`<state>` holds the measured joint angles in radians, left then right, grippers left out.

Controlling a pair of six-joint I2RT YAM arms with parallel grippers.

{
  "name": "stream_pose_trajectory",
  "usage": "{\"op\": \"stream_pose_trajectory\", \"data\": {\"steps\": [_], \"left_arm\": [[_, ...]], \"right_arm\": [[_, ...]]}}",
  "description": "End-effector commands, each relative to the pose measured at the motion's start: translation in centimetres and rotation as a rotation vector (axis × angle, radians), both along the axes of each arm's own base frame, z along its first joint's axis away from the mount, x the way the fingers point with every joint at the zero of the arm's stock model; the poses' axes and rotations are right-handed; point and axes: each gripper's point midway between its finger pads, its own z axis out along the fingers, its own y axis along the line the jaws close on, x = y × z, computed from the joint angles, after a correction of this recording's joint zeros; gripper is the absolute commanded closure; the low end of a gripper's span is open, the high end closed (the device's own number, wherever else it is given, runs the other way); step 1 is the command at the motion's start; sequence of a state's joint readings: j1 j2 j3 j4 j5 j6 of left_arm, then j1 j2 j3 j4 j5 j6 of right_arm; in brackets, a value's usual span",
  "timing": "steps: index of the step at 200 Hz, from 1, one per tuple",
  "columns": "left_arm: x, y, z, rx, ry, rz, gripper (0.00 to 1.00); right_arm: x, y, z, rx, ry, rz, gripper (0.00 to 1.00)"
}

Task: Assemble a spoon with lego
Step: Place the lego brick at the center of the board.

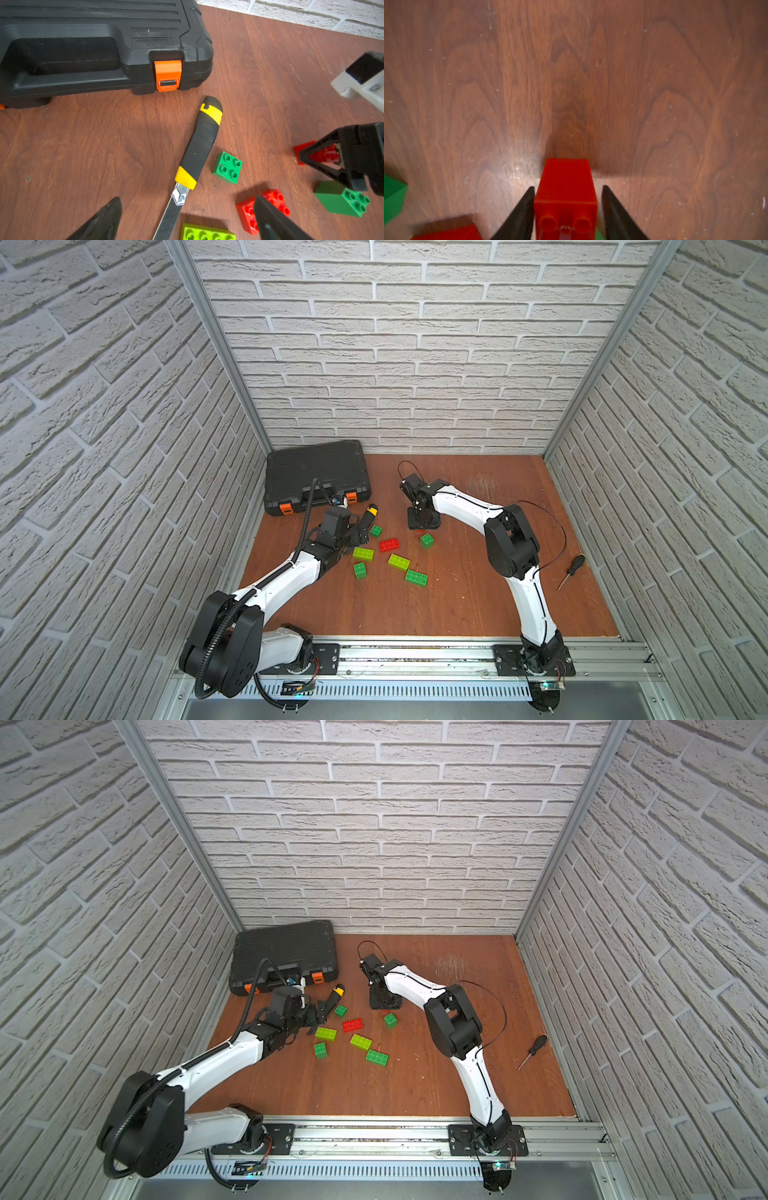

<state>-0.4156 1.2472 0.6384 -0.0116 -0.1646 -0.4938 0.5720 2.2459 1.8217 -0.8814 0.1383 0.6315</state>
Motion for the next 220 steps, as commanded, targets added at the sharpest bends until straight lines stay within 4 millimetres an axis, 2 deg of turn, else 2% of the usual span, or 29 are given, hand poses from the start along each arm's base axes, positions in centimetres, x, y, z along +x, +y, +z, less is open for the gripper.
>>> {"op": "stream_pose_trajectory", "data": {"steps": [1,29,71,106,149,220], "left_arm": [[0.1,0.1,1.4,0.0,-0.033,0.007,0.02],[0.0,0.2,1.4,-0.005,-0.034,0.01,0.02],[-0.2,0.1,1.2,-0.02,-0.031,0.014,0.02],[-0.1,-0.1,1.1,-0.028,-0.027,0.013,0.02],[-0.2,0.0,0.9,-0.029,-0.022,0.015,0.02],[-0.2,0.1,0.9,-0.024,-0.022,0.021,0.02]], "right_arm": [[-0.4,0.1,2.8,0.005,-0.037,0.042,0.41],[-1.7,-0.4,4.2,-0.012,-0.025,0.098,0.39],[-4.0,-1.1,4.7,-0.028,0.012,0.179,0.39],[-5.4,-0.5,3.6,-0.025,0.064,0.241,0.41],[-6.1,-0.4,2.1,-0.058,0.101,0.276,0.43],[-6.2,-1.4,0.7,-0.149,0.125,0.295,0.5]]}}
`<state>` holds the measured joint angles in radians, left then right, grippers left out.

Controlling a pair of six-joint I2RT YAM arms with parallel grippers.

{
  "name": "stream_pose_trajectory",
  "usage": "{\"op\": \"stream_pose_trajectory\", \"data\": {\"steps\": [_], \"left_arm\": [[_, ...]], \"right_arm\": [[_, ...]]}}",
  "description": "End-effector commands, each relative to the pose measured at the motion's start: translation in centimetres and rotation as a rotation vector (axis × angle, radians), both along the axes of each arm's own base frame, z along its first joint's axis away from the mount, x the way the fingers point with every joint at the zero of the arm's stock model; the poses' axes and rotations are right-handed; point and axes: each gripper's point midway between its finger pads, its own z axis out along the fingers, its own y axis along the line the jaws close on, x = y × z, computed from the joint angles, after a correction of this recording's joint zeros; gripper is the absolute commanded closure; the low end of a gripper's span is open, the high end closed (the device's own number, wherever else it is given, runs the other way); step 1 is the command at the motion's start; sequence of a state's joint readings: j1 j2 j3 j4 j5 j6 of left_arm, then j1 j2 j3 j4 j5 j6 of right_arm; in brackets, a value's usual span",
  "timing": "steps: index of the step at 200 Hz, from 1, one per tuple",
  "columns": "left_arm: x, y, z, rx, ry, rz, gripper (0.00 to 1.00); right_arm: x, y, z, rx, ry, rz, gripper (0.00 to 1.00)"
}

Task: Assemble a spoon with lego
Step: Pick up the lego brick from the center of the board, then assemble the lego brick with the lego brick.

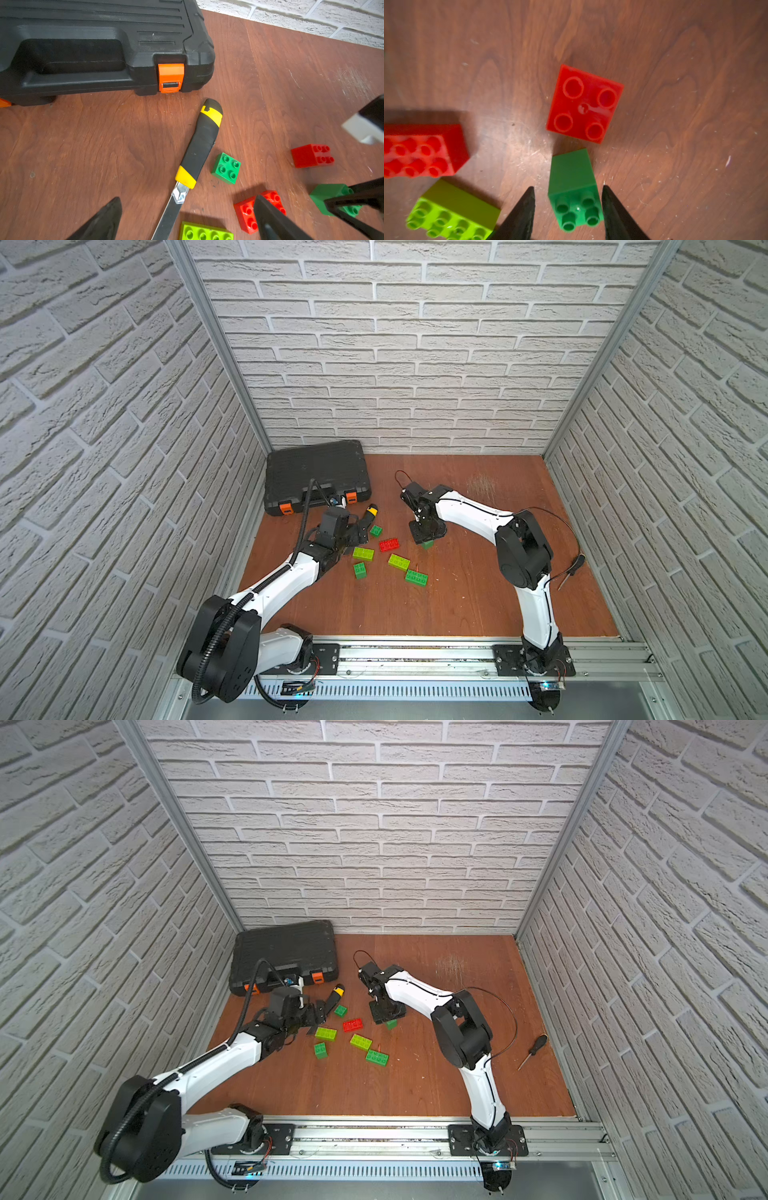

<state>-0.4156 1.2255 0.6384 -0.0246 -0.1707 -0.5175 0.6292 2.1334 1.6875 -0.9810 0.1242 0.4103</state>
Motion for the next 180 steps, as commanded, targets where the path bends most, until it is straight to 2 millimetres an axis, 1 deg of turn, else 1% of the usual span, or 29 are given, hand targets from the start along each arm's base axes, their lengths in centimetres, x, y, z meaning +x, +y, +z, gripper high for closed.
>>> {"op": "stream_pose_trajectory", "data": {"steps": [1,21,44,69,82,103,124,148,180], "left_arm": [[0.0,0.0,0.3,-0.006,-0.014,0.002,0.02],[0.0,-0.1,0.3,-0.006,-0.015,0.001,0.02],[0.0,-0.1,0.4,-0.005,-0.017,0.0,0.02],[0.1,-0.1,0.6,-0.005,-0.023,-0.002,0.02],[0.1,-0.2,0.6,-0.007,-0.023,-0.005,0.02],[0.2,-0.5,0.7,-0.013,-0.031,-0.023,0.02],[0.4,-1.0,0.7,-0.025,-0.039,-0.047,0.02],[0.6,-1.7,0.7,-0.035,-0.048,-0.082,0.02],[0.7,-2.4,0.7,-0.046,-0.054,-0.118,0.02]], "right_arm": [[-0.3,-0.7,-0.1,-0.054,0.002,0.022,0.5],[-0.3,-0.9,0.0,-0.073,0.001,0.023,0.59],[-0.4,-0.9,1.0,-0.07,-0.022,0.023,0.66],[-0.7,-0.8,2.8,-0.048,-0.036,0.007,0.69],[-0.7,-0.7,4.2,-0.026,-0.055,-0.016,0.7],[-0.1,-0.3,6.4,0.025,-0.092,-0.066,0.7],[0.9,0.6,7.6,0.105,-0.11,-0.122,0.7],[2.6,1.5,7.7,0.21,-0.115,-0.183,0.71],[4.4,1.8,7.1,0.234,-0.106,-0.203,0.71]]}}
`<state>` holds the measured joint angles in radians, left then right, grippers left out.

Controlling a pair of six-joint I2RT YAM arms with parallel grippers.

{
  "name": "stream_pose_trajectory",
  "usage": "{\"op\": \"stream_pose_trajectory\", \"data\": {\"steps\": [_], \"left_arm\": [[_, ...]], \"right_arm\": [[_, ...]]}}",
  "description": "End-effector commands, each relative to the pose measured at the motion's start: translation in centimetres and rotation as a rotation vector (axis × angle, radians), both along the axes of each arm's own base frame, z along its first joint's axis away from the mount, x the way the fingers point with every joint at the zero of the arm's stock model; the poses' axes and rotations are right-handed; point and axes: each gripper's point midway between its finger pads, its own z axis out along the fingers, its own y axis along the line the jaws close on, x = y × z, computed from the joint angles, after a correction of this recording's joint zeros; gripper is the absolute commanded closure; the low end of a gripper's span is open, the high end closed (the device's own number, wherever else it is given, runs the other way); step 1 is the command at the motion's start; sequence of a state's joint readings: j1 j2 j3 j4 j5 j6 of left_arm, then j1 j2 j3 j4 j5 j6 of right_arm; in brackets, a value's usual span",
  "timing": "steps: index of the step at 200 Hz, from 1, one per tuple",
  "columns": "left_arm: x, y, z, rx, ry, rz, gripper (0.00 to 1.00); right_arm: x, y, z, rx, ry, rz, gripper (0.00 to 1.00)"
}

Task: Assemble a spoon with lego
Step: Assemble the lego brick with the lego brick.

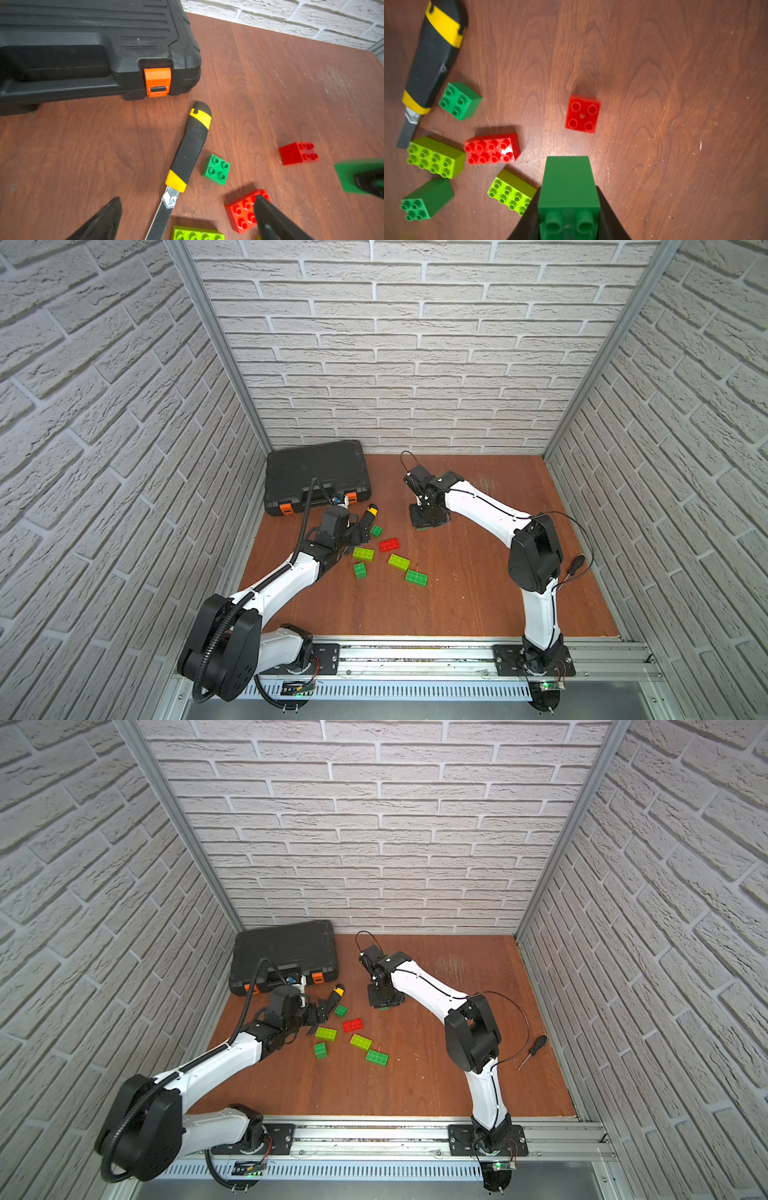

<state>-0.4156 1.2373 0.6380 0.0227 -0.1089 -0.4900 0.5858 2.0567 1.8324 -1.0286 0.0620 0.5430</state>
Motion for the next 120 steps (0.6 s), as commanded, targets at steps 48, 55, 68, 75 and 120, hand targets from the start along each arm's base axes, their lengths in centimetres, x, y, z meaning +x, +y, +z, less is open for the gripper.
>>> {"op": "stream_pose_trajectory", "data": {"steps": [48,55,68,75,120], "left_arm": [[0.5,-1.3,-0.2,-0.02,-0.021,-0.06,0.02],[0.5,-1.3,-0.4,-0.019,-0.018,-0.059,0.02],[0.5,-1.4,-0.5,-0.019,-0.018,-0.061,0.02],[0.6,-1.4,-0.6,-0.018,-0.015,-0.06,0.02],[0.7,-1.5,-0.9,-0.014,-0.009,-0.063,0.02]], "right_arm": [[2.8,0.1,-1.3,0.054,0.039,-0.035,0.71],[2.8,0.0,-1.4,0.05,0.044,-0.032,0.71],[2.8,0.0,-1.6,0.044,0.054,-0.027,0.71],[2.8,0.1,-1.6,0.043,0.057,-0.024,0.71],[2.8,-0.3,-2.3,0.021,0.072,-0.025,0.71]]}}
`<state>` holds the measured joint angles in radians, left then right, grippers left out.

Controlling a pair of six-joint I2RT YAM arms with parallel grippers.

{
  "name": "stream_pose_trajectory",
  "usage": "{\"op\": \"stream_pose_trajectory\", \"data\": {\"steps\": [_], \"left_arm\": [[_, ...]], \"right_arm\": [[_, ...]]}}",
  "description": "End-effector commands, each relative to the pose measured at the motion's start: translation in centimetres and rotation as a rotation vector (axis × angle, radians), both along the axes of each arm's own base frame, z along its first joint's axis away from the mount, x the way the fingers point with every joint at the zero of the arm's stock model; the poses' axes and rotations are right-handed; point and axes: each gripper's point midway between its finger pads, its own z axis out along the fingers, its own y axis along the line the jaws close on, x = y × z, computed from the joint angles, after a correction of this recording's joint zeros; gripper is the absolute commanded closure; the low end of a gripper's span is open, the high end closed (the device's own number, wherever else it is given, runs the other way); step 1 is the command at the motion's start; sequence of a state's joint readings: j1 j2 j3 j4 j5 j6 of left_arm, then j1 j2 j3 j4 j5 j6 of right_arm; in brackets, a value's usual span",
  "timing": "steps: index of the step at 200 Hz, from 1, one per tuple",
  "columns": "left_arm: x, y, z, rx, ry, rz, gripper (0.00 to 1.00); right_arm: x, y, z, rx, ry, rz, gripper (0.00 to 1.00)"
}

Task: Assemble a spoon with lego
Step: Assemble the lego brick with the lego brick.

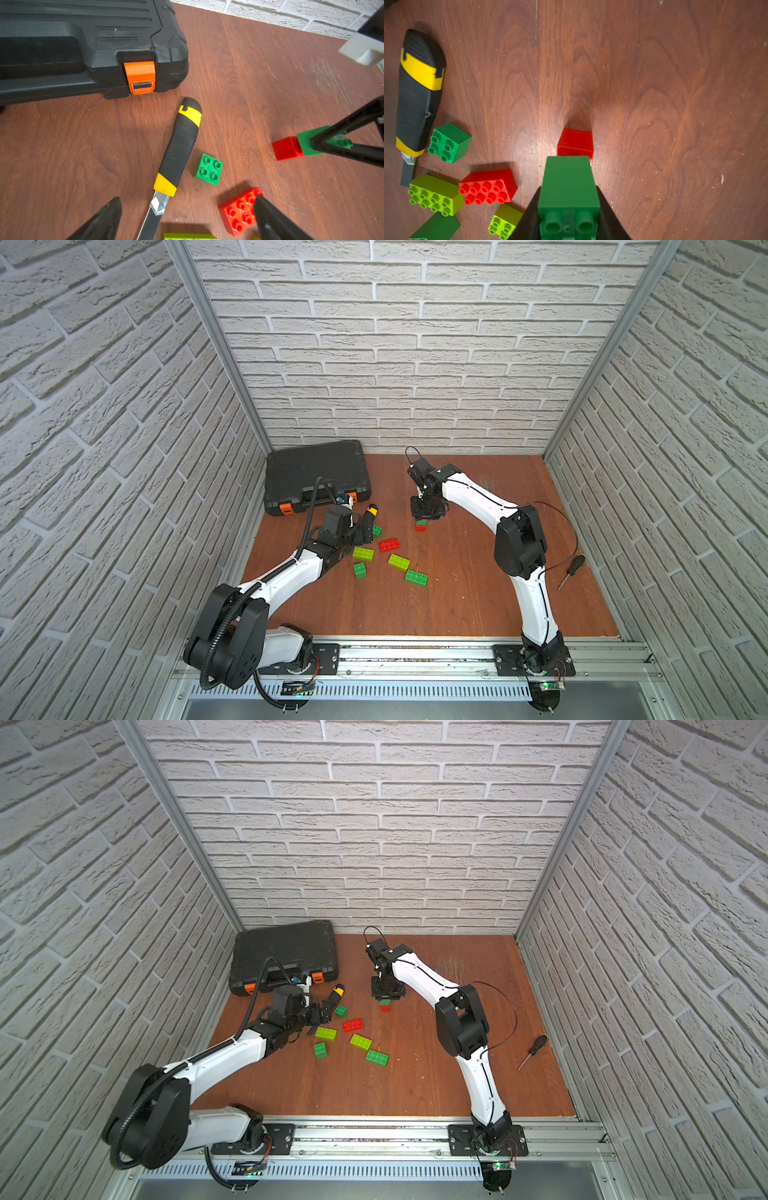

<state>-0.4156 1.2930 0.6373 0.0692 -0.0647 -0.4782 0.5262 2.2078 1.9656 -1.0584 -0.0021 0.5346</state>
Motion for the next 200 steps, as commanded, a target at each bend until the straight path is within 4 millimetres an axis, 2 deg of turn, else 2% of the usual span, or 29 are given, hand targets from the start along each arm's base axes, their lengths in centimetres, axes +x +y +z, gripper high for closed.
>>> {"op": "stream_pose_trajectory", "data": {"steps": [1,69,103,140,200], "left_arm": [[0.3,-0.5,0.3,-0.003,-0.027,-0.021,0.02],[0.3,-0.4,0.1,0.003,-0.025,-0.02,0.02],[0.2,-0.3,0.0,0.007,-0.026,-0.018,0.02],[0.2,-0.2,-0.1,0.011,-0.023,-0.016,0.02],[0.2,0.0,-0.1,0.019,-0.026,-0.008,0.02]], "right_arm": [[0.1,0.0,0.5,-0.008,0.0,0.013,0.71],[0.4,-0.4,-0.6,-0.046,0.017,0.014,0.71],[0.1,-0.2,-1.5,-0.047,0.043,0.017,0.72],[-0.1,-1.0,-2.5,-0.104,0.059,0.007,0.72],[-0.6,-1.1,-3.4,-0.166,0.066,-0.012,0.72]]}}
